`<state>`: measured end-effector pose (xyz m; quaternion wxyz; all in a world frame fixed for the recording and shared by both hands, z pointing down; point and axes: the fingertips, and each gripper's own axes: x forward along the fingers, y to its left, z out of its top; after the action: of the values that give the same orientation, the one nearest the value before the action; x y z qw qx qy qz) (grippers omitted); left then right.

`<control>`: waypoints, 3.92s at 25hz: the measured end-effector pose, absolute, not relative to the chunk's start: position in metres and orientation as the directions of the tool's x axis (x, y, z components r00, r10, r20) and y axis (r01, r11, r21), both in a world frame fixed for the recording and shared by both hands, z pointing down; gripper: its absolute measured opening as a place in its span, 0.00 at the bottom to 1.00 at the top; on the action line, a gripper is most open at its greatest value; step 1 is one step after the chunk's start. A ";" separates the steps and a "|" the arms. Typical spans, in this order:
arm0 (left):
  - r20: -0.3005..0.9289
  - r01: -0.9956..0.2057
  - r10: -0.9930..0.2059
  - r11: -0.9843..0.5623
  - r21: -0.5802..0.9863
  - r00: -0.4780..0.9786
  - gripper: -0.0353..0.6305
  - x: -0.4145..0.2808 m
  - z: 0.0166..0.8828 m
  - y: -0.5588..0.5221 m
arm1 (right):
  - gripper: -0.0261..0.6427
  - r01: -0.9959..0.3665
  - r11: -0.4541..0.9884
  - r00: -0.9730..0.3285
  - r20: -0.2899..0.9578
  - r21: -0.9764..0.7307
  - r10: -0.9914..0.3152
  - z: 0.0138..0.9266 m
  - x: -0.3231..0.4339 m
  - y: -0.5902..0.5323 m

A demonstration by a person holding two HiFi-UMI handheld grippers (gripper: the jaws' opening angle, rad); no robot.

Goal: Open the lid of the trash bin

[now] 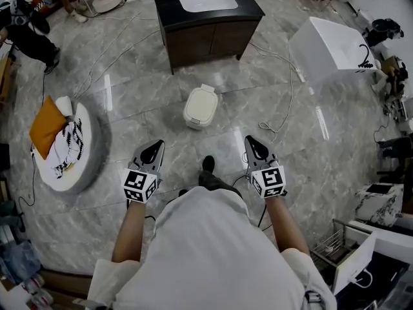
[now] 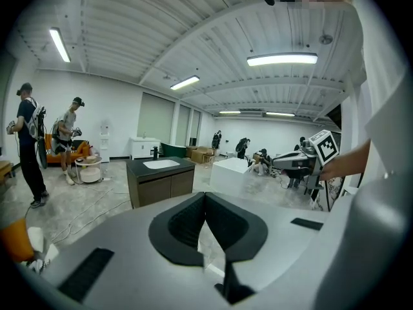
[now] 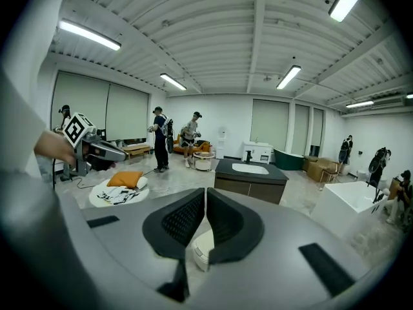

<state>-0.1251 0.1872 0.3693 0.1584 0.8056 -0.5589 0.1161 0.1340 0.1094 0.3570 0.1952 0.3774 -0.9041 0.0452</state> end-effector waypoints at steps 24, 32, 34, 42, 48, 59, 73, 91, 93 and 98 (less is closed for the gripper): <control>0.481 -0.976 -0.849 -0.177 0.130 0.218 0.08 -0.089 0.404 0.076 | 0.09 -0.582 0.811 -0.741 0.456 -0.069 -0.493 0.418 0.140 -0.042; 0.497 -0.972 -0.836 -0.201 0.118 0.233 0.08 -0.092 0.404 0.052 | 0.09 -0.599 0.796 -0.730 0.466 -0.084 -0.500 0.427 0.144 -0.055; 0.504 -0.971 -0.830 -0.209 0.115 0.239 0.08 -0.097 0.408 0.045 | 0.09 -0.611 0.787 -0.722 0.470 -0.088 -0.508 0.429 0.142 -0.059; 0.502 -0.946 -0.804 -0.300 0.121 0.319 0.08 -0.117 0.412 0.021 | 0.09 -0.672 0.736 -0.670 0.490 -0.082 -0.558 0.434 0.127 -0.060; 0.506 -0.914 -0.767 -0.386 0.128 0.395 0.08 -0.138 0.420 0.004 | 0.09 -0.728 0.682 -0.611 0.512 -0.064 -0.604 0.434 0.112 -0.056; 0.559 -0.837 -0.646 -0.517 0.180 0.520 0.08 -0.153 0.462 0.000 | 0.09 -0.809 0.586 -0.501 0.584 -0.054 -0.638 0.453 0.098 -0.029; 0.600 -0.726 -0.482 -0.636 0.263 0.639 0.08 -0.120 0.525 -0.001 | 0.09 -0.867 0.493 -0.417 0.636 -0.065 -0.650 0.488 0.088 -0.012; 0.663 -0.644 -0.343 -0.713 0.278 0.665 0.08 -0.077 0.634 -0.003 | 0.09 -0.881 0.447 -0.412 0.716 -0.155 -0.564 0.574 0.088 0.009; 0.669 -0.648 -0.338 -0.708 0.283 0.662 0.08 -0.074 0.645 -0.002 | 0.09 -0.874 0.454 -0.427 0.721 -0.175 -0.545 0.584 0.086 0.012; 0.700 -0.660 -0.323 -0.697 0.280 0.637 0.08 -0.071 0.682 0.000 | 0.09 -0.857 0.468 -0.460 0.730 -0.216 -0.505 0.609 0.083 0.017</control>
<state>-0.0709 0.0000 0.6823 0.2660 0.8649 -0.2842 0.3170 0.0828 0.0168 0.6087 0.3000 0.4242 -0.8026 0.2931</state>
